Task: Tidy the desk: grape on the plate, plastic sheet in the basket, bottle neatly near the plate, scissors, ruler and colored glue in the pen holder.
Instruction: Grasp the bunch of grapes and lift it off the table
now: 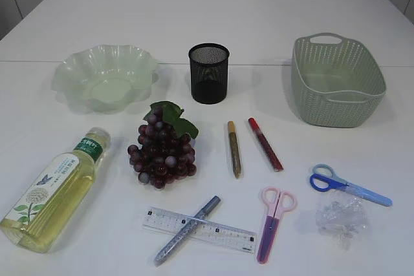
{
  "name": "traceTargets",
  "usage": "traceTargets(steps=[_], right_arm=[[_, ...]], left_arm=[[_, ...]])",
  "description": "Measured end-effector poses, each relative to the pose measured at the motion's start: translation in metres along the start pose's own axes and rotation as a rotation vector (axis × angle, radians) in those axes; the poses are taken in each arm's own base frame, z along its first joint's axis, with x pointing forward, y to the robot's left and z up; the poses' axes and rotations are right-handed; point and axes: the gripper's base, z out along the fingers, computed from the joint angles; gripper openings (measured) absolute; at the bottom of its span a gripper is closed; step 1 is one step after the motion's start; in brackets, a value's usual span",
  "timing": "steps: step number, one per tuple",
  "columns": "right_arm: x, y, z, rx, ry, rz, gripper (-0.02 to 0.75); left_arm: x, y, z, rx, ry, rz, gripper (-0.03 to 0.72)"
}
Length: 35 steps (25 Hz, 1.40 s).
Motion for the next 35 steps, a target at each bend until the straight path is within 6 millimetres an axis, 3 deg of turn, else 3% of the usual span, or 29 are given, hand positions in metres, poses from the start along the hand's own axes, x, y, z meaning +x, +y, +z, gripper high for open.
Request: traceTargets(steps=[10,14,17,23,30,35], right_arm=[[-0.001,0.003,0.000,-0.034,-0.008,0.021,0.577],[-0.007,0.004,-0.003,-0.043,-0.066,0.042,0.577],[-0.016,0.005,-0.004,-0.061,-0.162,0.117,0.577],[-0.039,0.005,0.003,-0.093,-0.264,0.167,0.577],[-0.066,0.004,0.045,-0.102,-0.072,0.213,0.577],[-0.078,0.001,0.084,-0.085,0.082,0.163,0.577]], left_arm=[[-0.001,-0.001,0.000,0.009,-0.011,-0.004,0.432],[-0.016,-0.006,0.004,0.063,-0.073,-0.036,0.432],[-0.038,-0.009,0.022,0.073,-0.106,-0.059,0.432],[-0.074,-0.008,0.083,0.044,-0.072,-0.084,0.432],[-0.086,-0.009,0.146,0.029,-0.013,-0.075,0.432],[-0.087,-0.031,0.173,0.106,0.077,0.048,0.432]])
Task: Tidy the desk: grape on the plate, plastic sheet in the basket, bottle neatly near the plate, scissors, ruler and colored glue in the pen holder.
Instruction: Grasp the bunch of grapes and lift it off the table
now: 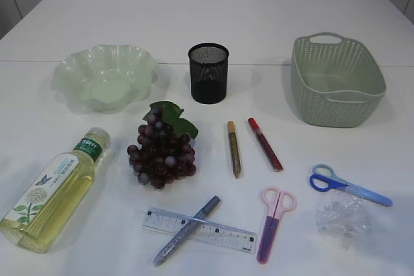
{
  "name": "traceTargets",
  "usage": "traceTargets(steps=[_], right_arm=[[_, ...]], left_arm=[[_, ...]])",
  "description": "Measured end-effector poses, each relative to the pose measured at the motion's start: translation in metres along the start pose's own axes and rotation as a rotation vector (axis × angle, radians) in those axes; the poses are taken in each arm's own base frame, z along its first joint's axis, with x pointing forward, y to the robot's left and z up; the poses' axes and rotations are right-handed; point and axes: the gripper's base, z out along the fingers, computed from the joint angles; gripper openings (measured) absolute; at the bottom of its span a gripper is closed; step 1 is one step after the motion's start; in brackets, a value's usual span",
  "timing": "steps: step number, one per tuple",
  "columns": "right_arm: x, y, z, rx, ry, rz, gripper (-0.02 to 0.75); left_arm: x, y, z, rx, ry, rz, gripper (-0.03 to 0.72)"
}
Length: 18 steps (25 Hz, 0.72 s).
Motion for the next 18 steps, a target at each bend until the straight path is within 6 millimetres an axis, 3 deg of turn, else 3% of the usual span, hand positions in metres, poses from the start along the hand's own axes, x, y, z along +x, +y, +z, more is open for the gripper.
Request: traceTargets(steps=[6,13,18], right_arm=[[-0.022,-0.002,0.037,0.018,0.183,0.000,0.577],[-0.062,-0.002,0.061,0.034,0.270,-0.017,0.577],[-0.072,-0.002,0.075,0.032,0.375,-0.014,0.577]], left_arm=[[-0.029,-0.032,0.049,0.082,0.094,0.075,0.432],[-0.051,-0.063,0.117,0.126,0.240,0.034,0.435],[-0.048,-0.086,0.161,0.155,0.354,0.015,0.536]])
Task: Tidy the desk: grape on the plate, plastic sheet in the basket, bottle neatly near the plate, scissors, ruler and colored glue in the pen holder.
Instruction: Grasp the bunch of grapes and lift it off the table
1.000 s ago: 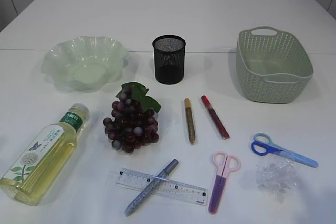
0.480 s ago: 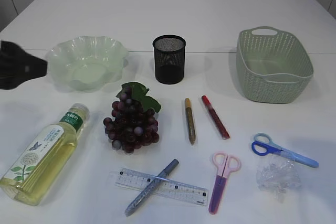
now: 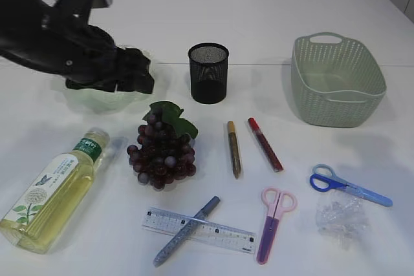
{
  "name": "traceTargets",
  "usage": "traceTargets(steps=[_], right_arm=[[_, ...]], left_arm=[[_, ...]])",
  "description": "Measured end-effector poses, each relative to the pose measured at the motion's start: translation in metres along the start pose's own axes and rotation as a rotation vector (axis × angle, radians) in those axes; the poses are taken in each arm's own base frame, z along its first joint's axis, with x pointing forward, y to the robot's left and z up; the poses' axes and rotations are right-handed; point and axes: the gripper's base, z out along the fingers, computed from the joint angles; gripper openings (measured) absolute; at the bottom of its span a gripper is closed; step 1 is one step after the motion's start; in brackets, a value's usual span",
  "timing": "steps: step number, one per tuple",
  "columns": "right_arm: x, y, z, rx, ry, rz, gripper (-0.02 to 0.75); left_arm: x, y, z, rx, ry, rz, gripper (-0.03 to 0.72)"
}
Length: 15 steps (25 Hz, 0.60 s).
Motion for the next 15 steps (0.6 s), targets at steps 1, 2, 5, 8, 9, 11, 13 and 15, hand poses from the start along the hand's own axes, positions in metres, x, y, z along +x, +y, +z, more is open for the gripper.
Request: traceTargets(steps=[1,2,5,8,9,11,13,15], right_arm=[[0.000,0.000,0.002,0.000,0.014,0.001,0.577],[0.001,0.000,0.003,0.000,0.026,0.001,0.577],[0.000,0.000,0.003,0.000,0.027,0.001,0.577],[0.000,0.000,0.003,0.000,0.027,0.001,0.577],[0.000,0.000,0.003,0.000,0.027,0.001,0.577],[0.000,0.000,0.003,0.000,0.027,0.001,0.577],[0.001,0.000,0.003,-0.001,0.030,0.001,0.577],[0.002,0.000,0.003,-0.003,0.042,0.003,0.577]], left_arm=[[0.000,-0.001,0.009,0.005,0.034,-0.017,0.567],[0.000,-0.001,0.018,0.009,0.064,-0.033,0.589],[0.003,-0.002,0.038,0.016,0.134,-0.070,0.613],[0.006,-0.001,0.051,0.019,0.164,-0.094,0.617],[0.007,0.000,0.055,0.018,0.175,-0.100,0.617],[0.012,0.001,0.065,0.012,0.199,-0.106,0.616],[0.017,0.004,0.076,0.003,0.215,-0.110,0.614],[0.020,0.006,0.084,-0.003,0.214,-0.113,0.612]])
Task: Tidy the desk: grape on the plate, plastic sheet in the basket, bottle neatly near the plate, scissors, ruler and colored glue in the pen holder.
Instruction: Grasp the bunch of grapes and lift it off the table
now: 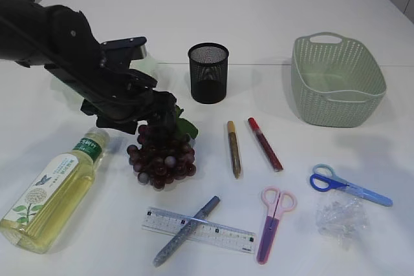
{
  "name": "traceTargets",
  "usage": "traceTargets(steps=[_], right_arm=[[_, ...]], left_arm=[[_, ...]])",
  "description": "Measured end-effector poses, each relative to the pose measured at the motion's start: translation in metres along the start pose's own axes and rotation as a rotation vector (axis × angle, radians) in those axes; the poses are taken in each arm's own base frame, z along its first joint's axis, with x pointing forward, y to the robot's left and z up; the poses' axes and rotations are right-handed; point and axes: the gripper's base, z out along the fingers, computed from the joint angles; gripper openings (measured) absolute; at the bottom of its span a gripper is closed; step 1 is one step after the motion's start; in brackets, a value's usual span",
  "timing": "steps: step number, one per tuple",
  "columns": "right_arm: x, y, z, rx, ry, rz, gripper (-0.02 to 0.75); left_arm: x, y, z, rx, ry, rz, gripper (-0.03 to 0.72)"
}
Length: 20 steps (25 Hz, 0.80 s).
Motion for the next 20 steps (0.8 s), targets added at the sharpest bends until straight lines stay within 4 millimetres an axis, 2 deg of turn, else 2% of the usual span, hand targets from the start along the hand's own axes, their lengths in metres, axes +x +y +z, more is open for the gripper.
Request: traceTargets(steps=[10,16,20], right_arm=[[0.003,0.001,0.000,-0.007,0.033,0.004,0.577],[0.003,0.001,0.000,-0.009,0.035,0.005,0.577],[0.003,0.001,0.000,-0.014,0.035,0.009,0.577]], left_arm=[[0.004,0.007,0.036,-0.007,-0.002,-0.050,0.600],[0.005,0.007,0.039,-0.006,0.001,-0.055,0.587],[0.005,0.007,0.040,-0.007,0.001,-0.055,0.500]])
